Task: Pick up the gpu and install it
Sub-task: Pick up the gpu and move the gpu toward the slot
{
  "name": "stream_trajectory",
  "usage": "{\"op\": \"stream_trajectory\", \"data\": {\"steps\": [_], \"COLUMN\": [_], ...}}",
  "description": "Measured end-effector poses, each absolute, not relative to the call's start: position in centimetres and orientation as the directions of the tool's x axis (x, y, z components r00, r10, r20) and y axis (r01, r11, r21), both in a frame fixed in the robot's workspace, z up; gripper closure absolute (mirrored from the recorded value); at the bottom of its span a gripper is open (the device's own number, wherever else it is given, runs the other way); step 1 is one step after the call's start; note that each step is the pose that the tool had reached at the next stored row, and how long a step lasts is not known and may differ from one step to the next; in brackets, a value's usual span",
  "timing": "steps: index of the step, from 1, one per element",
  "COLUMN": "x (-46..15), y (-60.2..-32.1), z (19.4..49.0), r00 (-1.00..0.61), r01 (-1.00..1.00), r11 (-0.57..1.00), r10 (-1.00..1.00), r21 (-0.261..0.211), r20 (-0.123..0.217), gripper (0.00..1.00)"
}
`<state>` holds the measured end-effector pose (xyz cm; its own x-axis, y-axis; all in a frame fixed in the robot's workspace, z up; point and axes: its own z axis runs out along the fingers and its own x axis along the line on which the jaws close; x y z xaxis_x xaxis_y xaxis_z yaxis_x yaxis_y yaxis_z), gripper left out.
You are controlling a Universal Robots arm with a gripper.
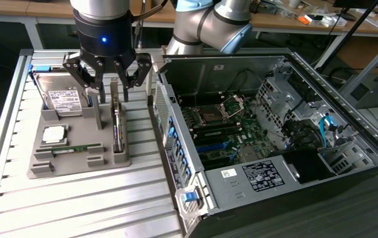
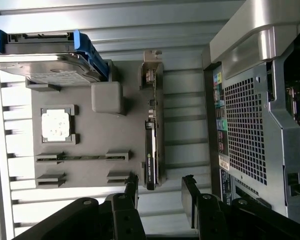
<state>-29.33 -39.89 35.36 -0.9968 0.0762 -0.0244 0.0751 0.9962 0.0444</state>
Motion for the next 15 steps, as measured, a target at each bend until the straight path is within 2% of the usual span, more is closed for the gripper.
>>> {"op": "stream_trajectory", "data": {"steps": [15], "x": [-29.40], "y": [-39.90], "z": [34.81], "r00": [-0.997], "r01": [0.075], "r11": [0.996], "r10": [0.076], "r21": [0.044], "r20": [-0.024], "gripper": [0.52]}}
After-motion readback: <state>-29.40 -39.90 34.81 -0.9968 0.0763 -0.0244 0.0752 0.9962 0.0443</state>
